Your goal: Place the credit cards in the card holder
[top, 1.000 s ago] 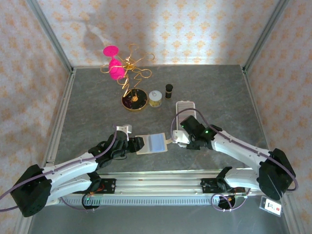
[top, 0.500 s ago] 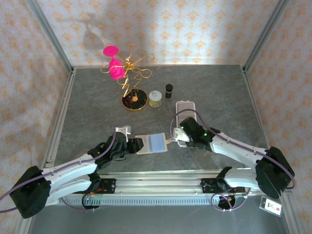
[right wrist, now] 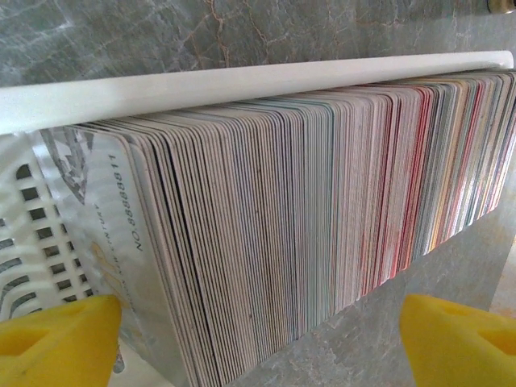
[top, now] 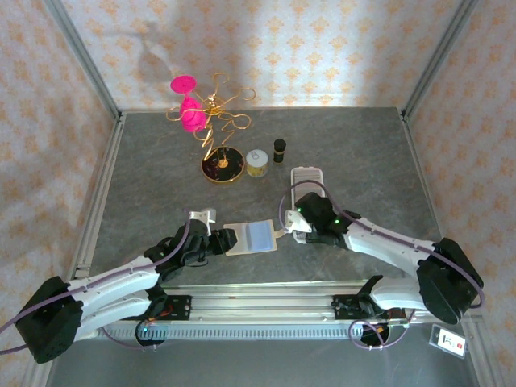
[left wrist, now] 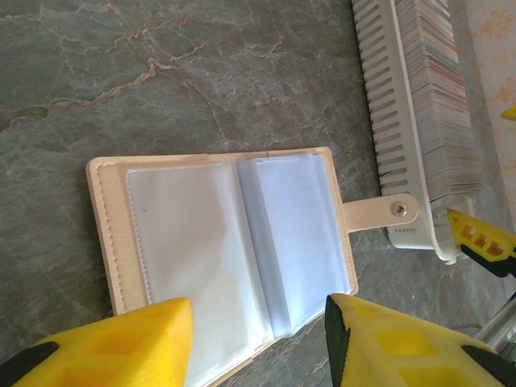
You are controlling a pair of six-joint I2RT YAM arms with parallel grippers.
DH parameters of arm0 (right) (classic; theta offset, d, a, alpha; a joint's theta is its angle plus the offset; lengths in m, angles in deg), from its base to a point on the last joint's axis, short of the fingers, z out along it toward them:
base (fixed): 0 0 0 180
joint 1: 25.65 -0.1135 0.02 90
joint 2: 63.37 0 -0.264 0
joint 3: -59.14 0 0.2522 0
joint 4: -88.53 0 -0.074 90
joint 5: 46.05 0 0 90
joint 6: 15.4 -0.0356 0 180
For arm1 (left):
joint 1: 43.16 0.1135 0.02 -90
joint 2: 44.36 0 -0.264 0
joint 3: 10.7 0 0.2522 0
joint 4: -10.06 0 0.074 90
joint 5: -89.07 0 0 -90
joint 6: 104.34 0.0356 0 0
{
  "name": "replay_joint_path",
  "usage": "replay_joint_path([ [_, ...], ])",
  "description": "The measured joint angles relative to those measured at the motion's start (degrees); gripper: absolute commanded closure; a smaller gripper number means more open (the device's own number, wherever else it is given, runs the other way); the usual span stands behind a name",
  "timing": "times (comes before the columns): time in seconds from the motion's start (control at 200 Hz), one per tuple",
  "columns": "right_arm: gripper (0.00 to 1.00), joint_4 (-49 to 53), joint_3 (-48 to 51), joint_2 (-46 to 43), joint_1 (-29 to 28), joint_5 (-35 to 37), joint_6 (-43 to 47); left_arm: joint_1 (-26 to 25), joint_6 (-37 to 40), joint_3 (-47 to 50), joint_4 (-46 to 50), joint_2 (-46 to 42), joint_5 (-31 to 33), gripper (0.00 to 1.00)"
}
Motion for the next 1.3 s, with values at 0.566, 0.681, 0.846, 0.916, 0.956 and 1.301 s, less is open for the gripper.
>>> replay_joint_path([
  [0.566,0.39,-1.49,0.15,1.9,-0.26,-1.95,0.87,0.02,-0.46,0.59,-0.17,-0.81,0.0,0.54],
  [0.681,0.49,-0.92,0.15,1.22,-0.26,-2.25,0.81,0.02,-0.87,0.59,-0.17,-0.81,0.02,0.55],
  [0.846,0.62,-0.2,0.5,-0.7,-0.37,-2.8,0.81,0.0,-1.33,0.59,-0.2,-0.81,0.0,0.56],
  [0.916,0.68,-0.04,0.85,-1.27,-0.42,-3.02,0.9,0.0,-1.36,0.59,-0.22,-0.81,0.0,0.57],
  [0.956,0.72,0.04,1.05,-1.46,-0.44,-3.21,1.05,0.0,-1.38,0.63,-0.33,-0.81,0.0,0.57],
  [1.301,0.9,1.01,1.31,-2.45,-0.63,-3.69,1.25,0.0,-1.51,0.66,-0.39,-0.81,-0.04,0.58],
])
